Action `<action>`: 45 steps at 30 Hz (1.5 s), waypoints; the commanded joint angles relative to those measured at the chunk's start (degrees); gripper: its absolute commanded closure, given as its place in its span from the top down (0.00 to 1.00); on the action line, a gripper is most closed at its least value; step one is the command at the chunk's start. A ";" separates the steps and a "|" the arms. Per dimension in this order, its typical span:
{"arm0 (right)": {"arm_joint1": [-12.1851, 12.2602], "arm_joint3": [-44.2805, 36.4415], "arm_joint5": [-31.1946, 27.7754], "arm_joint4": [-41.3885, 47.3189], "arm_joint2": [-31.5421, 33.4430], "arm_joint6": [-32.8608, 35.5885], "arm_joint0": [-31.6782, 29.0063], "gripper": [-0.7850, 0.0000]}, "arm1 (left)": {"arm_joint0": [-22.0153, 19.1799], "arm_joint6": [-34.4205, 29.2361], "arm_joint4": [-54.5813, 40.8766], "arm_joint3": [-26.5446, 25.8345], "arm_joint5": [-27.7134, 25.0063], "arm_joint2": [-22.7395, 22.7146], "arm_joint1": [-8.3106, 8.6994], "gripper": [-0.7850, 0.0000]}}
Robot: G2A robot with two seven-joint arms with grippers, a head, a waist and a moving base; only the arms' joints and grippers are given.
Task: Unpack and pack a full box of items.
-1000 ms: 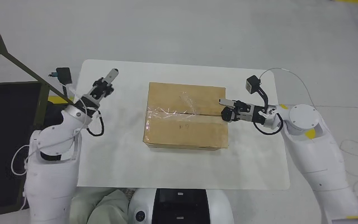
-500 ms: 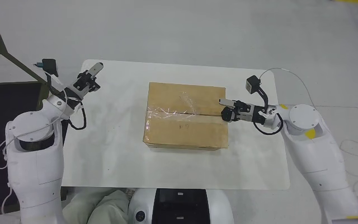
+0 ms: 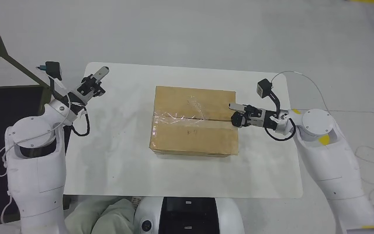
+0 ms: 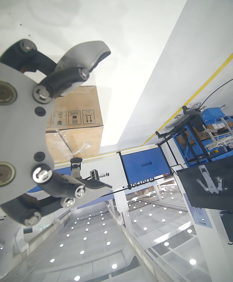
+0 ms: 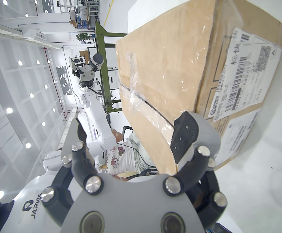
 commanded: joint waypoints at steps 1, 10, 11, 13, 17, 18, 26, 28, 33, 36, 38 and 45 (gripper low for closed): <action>-0.03 -0.24 0.11 0.07 -0.05 -0.54 -0.14 1.00 | 0.00 0.00 0.00 0.00 0.00 0.00 0.00 1.00; -0.22 -5.57 1.18 2.81 -0.50 -0.19 0.74 1.00 | 0.00 0.00 0.00 0.00 0.00 0.00 0.00 1.00; -0.30 -6.36 1.51 3.46 -0.72 -0.11 0.97 1.00 | 0.00 0.00 0.00 0.00 0.00 0.00 0.00 1.00; -0.53 -7.68 2.22 5.16 -1.49 0.07 1.60 1.00 | 0.00 0.00 0.00 0.00 0.00 0.00 0.00 1.00; -1.37 -8.65 4.59 6.42 -5.06 -0.99 4.22 1.00 | 0.00 0.00 0.00 0.00 0.00 0.00 0.00 1.00; -1.67 -8.52 5.07 6.49 -6.29 -1.47 5.12 1.00 | 0.00 0.00 0.00 0.00 0.00 0.00 0.00 1.00; -4.82 -5.41 6.02 9.49 -16.62 -4.83 11.62 1.00 | 0.00 0.00 0.00 0.00 0.00 0.00 0.00 1.00; -5.49 -4.62 5.57 10.20 -18.32 -5.71 12.47 1.00 | 0.00 0.00 0.00 0.00 0.00 0.00 0.00 1.00; -5.96 -3.82 5.08 11.22 -19.32 -6.23 12.78 1.00 | 0.00 0.00 0.00 0.00 0.00 0.00 0.00 1.00; -5.96 -3.82 5.08 11.22 -19.32 -6.23 12.78 1.00 | 0.00 0.00 0.00 0.00 0.00 0.00 0.00 1.00; -5.96 -3.82 5.08 11.22 -19.32 -6.23 12.78 1.00 | 0.00 0.00 0.00 0.00 0.00 0.00 0.00 1.00; -5.98 -3.93 5.07 11.19 -19.39 -6.46 12.63 1.00 | 0.00 0.00 0.00 0.00 0.00 0.00 0.00 1.00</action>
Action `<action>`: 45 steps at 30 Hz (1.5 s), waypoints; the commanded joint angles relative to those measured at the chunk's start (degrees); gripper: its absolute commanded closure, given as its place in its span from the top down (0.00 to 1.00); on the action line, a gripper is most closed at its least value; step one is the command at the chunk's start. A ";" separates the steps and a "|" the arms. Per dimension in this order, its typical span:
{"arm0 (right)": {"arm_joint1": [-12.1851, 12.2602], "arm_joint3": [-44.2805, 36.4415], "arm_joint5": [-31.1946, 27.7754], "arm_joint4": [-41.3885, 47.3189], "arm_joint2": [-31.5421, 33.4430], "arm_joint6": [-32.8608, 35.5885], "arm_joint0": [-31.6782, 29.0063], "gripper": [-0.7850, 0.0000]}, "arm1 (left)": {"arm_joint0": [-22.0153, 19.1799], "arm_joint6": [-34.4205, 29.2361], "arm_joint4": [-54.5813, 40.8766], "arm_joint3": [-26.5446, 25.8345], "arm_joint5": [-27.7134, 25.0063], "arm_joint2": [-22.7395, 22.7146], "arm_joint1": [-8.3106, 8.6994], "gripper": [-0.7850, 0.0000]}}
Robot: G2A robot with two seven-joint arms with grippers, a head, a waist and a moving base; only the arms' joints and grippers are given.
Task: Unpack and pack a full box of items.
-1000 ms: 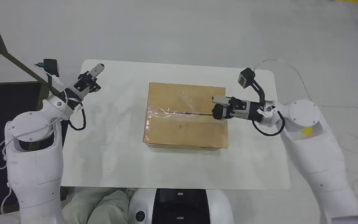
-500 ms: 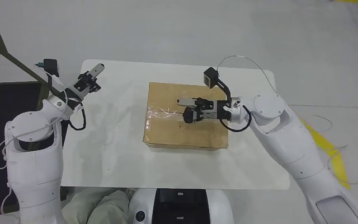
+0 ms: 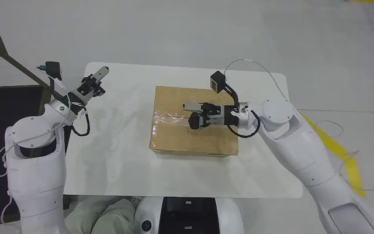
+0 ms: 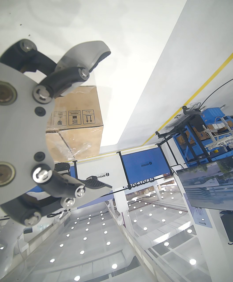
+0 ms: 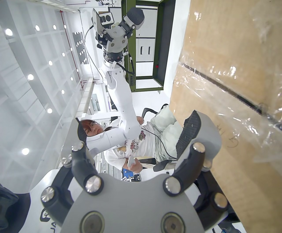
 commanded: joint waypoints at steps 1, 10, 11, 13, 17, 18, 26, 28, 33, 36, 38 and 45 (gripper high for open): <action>-0.10 -0.54 0.09 -0.16 -0.35 -0.69 -0.32 1.00 | 0.00 0.00 0.00 0.00 0.00 0.00 0.00 1.00; -4.27 2.43 3.60 4.10 -7.56 -9.08 6.63 1.00 | 0.00 0.00 0.00 0.00 0.00 0.00 0.00 1.00; -4.91 3.13 4.07 5.08 -8.66 -9.76 7.38 1.00 | 0.00 0.00 0.00 0.00 0.00 0.00 0.00 1.00; -6.27 4.81 4.80 6.37 -11.09 -10.71 9.02 1.00 | 0.00 0.00 0.00 0.00 0.00 0.00 0.00 1.00; -8.85 8.77 3.83 8.39 -14.62 -12.52 11.66 1.00 | 0.00 0.00 0.00 0.00 0.00 0.00 0.00 1.00; -9.44 9.51 3.44 8.77 -15.31 -12.98 12.12 1.00 | 0.00 0.00 0.00 0.00 0.00 0.00 0.00 1.00; -14.10 15.39 1.13 9.14 -20.43 -16.71 15.30 1.00 | 0.00 0.00 0.00 0.00 0.00 0.00 0.00 1.00; -15.00 16.90 1.00 9.57 -21.01 -16.50 15.82 1.00 | 0.00 0.00 0.00 0.00 0.00 0.00 0.00 1.00; -16.95 21.14 1.52 10.13 -21.86 -16.32 17.04 1.00 | 0.00 0.00 0.00 0.00 0.00 0.00 0.00 1.00; -17.99 22.89 2.54 9.77 -22.45 -16.30 17.66 1.00 | 0.00 0.00 0.00 0.00 0.00 0.00 0.00 1.00; -18.59 23.90 2.96 9.51 -22.70 -16.18 17.91 1.00 | 0.00 0.00 0.00 0.00 0.00 0.00 0.00 1.00; -19.90 26.02 2.93 8.08 -22.45 -15.72 17.87 1.00 | 0.00 0.00 0.00 0.00 0.00 0.00 0.00 1.00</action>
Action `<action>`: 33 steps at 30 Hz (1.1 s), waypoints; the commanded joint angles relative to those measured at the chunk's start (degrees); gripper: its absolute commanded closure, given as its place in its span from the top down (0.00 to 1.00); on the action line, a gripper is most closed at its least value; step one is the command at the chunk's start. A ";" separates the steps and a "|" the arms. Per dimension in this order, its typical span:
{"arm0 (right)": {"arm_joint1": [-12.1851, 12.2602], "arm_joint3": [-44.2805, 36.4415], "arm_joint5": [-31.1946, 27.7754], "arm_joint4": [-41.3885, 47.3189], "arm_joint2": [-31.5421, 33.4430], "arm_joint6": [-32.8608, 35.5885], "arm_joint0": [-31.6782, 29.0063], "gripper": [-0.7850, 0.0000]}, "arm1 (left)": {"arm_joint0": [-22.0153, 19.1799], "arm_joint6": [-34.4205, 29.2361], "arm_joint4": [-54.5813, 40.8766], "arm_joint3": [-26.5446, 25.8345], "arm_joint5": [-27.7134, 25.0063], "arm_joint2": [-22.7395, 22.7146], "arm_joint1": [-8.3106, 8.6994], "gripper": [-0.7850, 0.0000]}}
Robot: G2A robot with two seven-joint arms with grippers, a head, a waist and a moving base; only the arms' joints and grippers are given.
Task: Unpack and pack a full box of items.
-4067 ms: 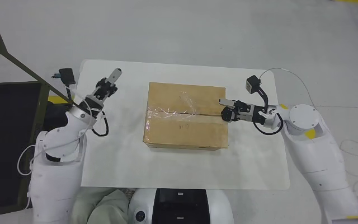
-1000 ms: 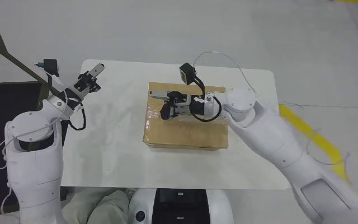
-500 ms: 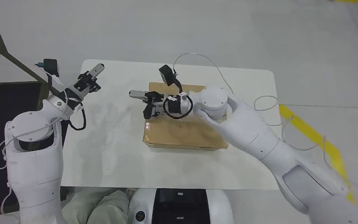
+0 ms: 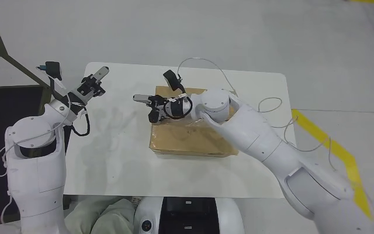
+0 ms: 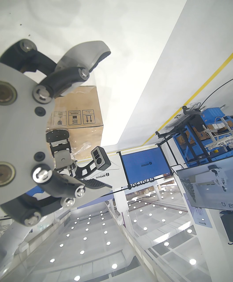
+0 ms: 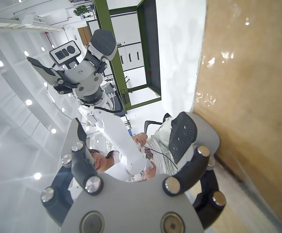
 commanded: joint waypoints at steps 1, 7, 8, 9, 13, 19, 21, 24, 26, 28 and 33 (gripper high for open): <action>-0.11 0.09 -0.08 -0.57 0.35 0.14 -0.18 1.00 | 0.00 0.00 0.00 0.00 0.00 0.00 0.00 1.00; 0.41 -1.06 0.56 -3.13 2.39 0.21 -1.61 1.00 | 0.00 0.00 0.00 0.00 0.00 0.00 0.00 1.00; 0.59 -1.47 0.84 -3.67 2.79 0.27 -1.95 1.00 | 0.00 0.00 0.00 0.00 0.00 0.00 0.00 1.00; 0.80 -1.90 1.14 -4.27 3.22 0.26 -2.29 1.00 | 0.00 0.00 0.00 0.00 0.00 0.00 0.00 1.00; 1.68 -4.06 2.65 -6.63 4.97 0.07 -3.86 1.00 | 0.00 0.00 0.00 0.00 0.00 0.00 0.00 1.00; 3.06 -7.86 4.29 -10.05 7.83 -0.12 -6.52 1.00 | 0.00 0.00 0.00 0.00 0.00 0.00 0.00 1.00; 3.62 -8.80 5.00 -11.27 8.92 0.15 -7.50 1.00 | 0.00 0.00 0.00 0.00 0.00 0.00 0.00 1.00; 4.55 -10.29 6.00 -12.89 10.78 0.80 -9.09 1.00 | 0.00 0.00 0.00 0.00 0.00 0.00 0.00 1.00; 5.16 -11.53 6.64 -14.08 12.02 1.15 -10.15 1.00 | 0.00 0.00 0.00 0.00 0.00 0.00 0.00 1.00; 5.79 -12.99 7.09 -15.27 13.27 1.75 -11.22 1.00 | 0.00 0.00 0.00 0.00 0.00 0.00 0.00 1.00; 7.31 -16.07 8.16 -19.81 15.62 4.46 -13.13 1.00 | 0.00 0.00 0.00 0.00 0.00 0.00 0.00 1.00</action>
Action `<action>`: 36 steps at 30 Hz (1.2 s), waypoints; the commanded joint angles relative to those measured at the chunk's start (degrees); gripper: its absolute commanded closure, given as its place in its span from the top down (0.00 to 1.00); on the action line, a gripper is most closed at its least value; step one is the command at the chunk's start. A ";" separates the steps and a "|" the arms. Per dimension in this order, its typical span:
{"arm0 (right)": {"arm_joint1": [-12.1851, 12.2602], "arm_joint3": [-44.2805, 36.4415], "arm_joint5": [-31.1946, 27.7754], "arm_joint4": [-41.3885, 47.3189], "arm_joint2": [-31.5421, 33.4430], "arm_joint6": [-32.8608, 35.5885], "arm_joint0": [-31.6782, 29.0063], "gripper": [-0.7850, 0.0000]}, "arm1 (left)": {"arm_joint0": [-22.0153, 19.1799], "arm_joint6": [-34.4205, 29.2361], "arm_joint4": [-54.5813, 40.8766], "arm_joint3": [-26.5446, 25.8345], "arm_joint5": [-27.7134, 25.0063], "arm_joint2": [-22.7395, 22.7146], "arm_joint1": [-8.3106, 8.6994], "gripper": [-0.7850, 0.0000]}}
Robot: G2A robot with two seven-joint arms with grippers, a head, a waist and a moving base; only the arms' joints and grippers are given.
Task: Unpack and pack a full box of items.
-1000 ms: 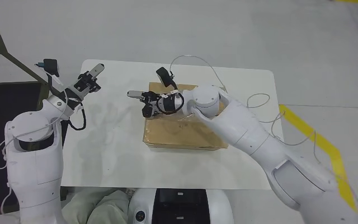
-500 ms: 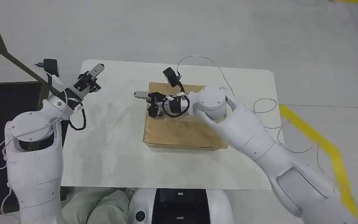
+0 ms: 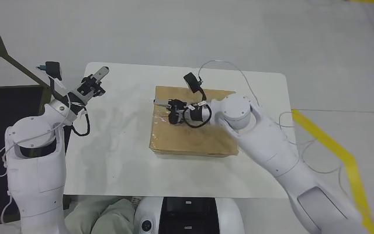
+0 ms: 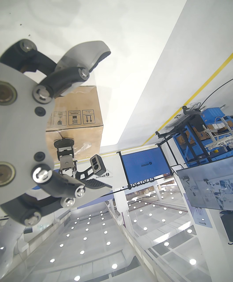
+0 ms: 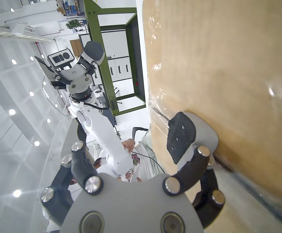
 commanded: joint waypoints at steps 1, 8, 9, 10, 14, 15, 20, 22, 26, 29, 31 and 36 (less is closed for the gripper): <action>0.54 -1.02 0.80 -1.58 0.87 0.93 -0.65 1.00 | 0.00 0.00 0.00 0.00 0.00 0.00 0.00 1.00; 2.39 -4.63 3.07 -5.25 4.79 2.90 -3.85 1.00 | 0.00 0.00 0.00 0.00 0.00 0.00 0.00 1.00; 2.64 -5.29 3.28 -5.61 5.38 3.07 -4.38 1.00 | 0.00 0.00 0.00 0.00 0.00 0.00 0.00 1.00; 2.90 -5.95 3.51 -6.02 5.96 3.28 -4.93 1.00 | 0.00 0.00 0.00 0.00 0.00 0.00 0.00 1.00; 3.88 -8.35 4.61 -7.94 8.06 4.10 -7.06 1.00 | 0.00 0.00 0.00 0.00 0.00 0.00 0.00 1.00; 4.13 -8.71 4.95 -8.40 8.63 4.36 -7.54 1.00 | 0.00 0.00 0.00 0.00 0.00 0.00 0.00 1.00; 5.30 -11.18 6.10 -10.13 11.73 4.83 -10.14 1.00 | 0.00 0.00 0.00 0.00 0.00 0.00 0.00 1.00; 5.71 -12.59 6.59 -10.74 12.84 4.67 -11.26 1.00 | 0.00 0.00 0.00 0.00 0.00 0.00 0.00 1.00; 6.49 -14.96 7.53 -12.10 14.82 4.73 -13.34 1.00 | 0.00 0.00 0.00 0.00 0.00 0.00 0.00 1.00; 7.01 -16.56 8.18 -13.04 16.19 4.66 -14.80 1.00 | 0.00 0.00 0.00 0.00 0.00 0.00 0.00 1.00; 7.36 -17.69 8.59 -13.63 17.16 4.44 -15.81 1.00 | 0.00 0.00 0.00 0.00 0.00 0.00 0.00 1.00; 8.28 -20.88 9.77 -15.35 19.90 3.86 -18.64 1.00 | 0.00 0.00 0.00 0.00 0.00 0.00 0.00 1.00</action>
